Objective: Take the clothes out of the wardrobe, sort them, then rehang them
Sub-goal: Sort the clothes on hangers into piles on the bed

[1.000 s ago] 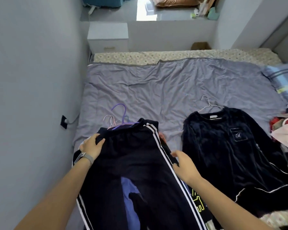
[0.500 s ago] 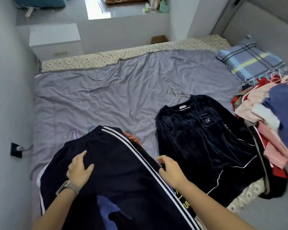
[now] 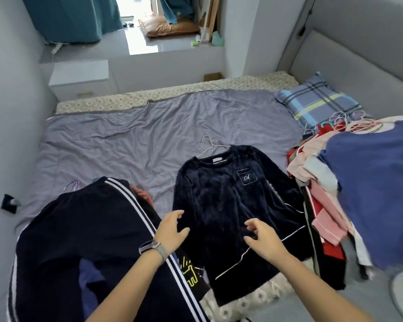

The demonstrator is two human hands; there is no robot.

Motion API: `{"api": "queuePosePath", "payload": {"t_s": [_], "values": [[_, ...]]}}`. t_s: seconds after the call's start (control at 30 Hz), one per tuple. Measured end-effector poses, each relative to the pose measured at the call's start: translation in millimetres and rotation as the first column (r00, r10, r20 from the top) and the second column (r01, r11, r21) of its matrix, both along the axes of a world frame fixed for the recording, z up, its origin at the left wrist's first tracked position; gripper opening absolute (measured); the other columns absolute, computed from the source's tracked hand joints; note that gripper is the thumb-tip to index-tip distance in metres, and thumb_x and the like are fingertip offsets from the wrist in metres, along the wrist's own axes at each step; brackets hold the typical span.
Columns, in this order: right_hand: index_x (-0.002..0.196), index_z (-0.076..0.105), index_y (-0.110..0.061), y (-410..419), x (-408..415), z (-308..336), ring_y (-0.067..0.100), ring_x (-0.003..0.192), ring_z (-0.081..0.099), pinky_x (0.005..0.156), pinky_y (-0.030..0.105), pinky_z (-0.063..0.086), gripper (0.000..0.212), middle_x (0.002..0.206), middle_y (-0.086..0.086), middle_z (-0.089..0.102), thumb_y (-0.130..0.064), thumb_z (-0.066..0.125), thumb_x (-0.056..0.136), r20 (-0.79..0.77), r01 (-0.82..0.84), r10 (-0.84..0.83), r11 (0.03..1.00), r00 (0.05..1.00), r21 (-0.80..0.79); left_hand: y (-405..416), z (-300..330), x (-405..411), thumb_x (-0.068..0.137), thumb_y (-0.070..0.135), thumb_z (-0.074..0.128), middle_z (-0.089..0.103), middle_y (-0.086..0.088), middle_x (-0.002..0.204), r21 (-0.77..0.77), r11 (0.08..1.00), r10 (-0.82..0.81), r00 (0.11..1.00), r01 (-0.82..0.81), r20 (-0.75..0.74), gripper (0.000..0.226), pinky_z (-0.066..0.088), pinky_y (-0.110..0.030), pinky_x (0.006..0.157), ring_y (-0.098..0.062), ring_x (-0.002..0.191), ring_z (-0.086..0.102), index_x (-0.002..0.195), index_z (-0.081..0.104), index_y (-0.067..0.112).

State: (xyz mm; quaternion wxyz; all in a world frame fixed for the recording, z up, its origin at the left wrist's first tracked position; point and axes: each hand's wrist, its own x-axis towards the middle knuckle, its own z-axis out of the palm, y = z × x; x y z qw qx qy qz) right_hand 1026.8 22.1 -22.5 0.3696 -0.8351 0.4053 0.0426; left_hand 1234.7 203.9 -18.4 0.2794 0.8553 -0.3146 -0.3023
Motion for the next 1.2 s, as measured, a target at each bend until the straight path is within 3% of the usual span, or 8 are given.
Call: {"api": "queuePosePath", "payload": {"t_s": [0.1,0.3,0.47,0.73,0.93,1.07,1.2], "values": [[0.120,0.054,-0.019,-29,-45,24,0.010,0.097,0.056,0.088,0.022,0.046,0.040,0.110,-0.004,0.057,-0.023,0.069,0.083,-0.009,-0.028,0.028,1.000,1.000,0.005,-35,25,-53,0.086,0.026,0.063,0.043,-0.006,0.136,0.038,0.999,-0.018,1.000,0.019,-0.025,0.061,0.041,-0.029,0.102,-0.020,0.122,0.048,0.139,0.036,0.014],[0.131,0.046,-0.016,-69,-83,46,0.018,0.112,0.054,0.094,0.027,0.043,0.059,0.121,0.003,0.055,-0.031,0.072,0.080,-0.060,-0.039,0.041,0.999,0.997,0.022,-68,51,-102,0.084,0.034,0.065,0.036,-0.004,0.140,0.099,0.994,-0.053,0.998,0.056,-0.034,0.070,0.043,-0.030,0.101,-0.020,0.122,0.047,0.142,0.030,0.019],[0.127,0.050,-0.016,-72,-92,35,0.017,0.114,0.052,0.095,0.025,0.041,0.049,0.123,0.003,0.053,-0.025,0.068,0.082,-0.093,-0.058,0.060,0.998,0.994,0.023,-77,43,-105,0.085,0.032,0.064,0.036,-0.007,0.140,0.168,0.981,-0.082,0.992,0.097,-0.091,0.070,0.044,-0.029,0.099,-0.022,0.121,0.049,0.143,0.027,0.017],[0.128,0.052,-0.013,-140,-70,23,0.016,0.104,0.054,0.086,0.020,0.038,0.048,0.120,0.004,0.055,-0.020,0.065,0.082,-0.067,-0.069,0.072,0.996,0.995,0.048,-119,35,-101,0.088,0.029,0.060,0.046,-0.005,0.131,0.181,0.984,0.013,0.999,-0.007,-0.033,0.062,0.042,-0.019,0.083,-0.009,0.093,0.052,0.141,0.031,0.013],[0.124,0.051,-0.014,-245,-58,-3,0.016,0.095,0.057,0.085,0.025,0.044,0.050,0.113,0.001,0.059,-0.019,0.067,0.078,-0.063,-0.078,0.085,0.991,0.994,0.106,-201,15,-110,0.088,0.028,0.060,0.042,-0.007,0.133,0.179,0.974,0.154,0.986,-0.139,-0.070,0.061,0.042,-0.018,0.083,-0.010,0.092,0.053,0.140,0.032,0.013],[0.124,0.049,-0.013,-327,-46,-31,0.013,0.088,0.053,0.079,0.022,0.039,0.048,0.105,-0.002,0.054,-0.015,0.067,0.080,-0.094,-0.134,0.147,0.982,0.985,0.132,-271,-8,-119,0.087,0.029,0.061,0.042,-0.005,0.132,0.171,0.945,0.296,0.951,-0.278,-0.088,0.060,0.046,-0.021,0.086,-0.012,0.097,0.055,0.139,0.034,0.016],[0.130,0.048,-0.013,-399,-21,-62,0.015,0.095,0.052,0.089,0.030,0.045,0.051,0.117,0.003,0.056,-0.014,0.066,0.081,-0.114,-0.161,0.177,0.977,0.978,0.138,-332,-28,-115,0.086,0.030,0.062,0.044,-0.004,0.132,0.175,0.915,0.379,0.922,-0.362,-0.074,0.061,0.047,-0.024,0.090,-0.012,0.103,0.054,0.139,0.034,0.017]]}}
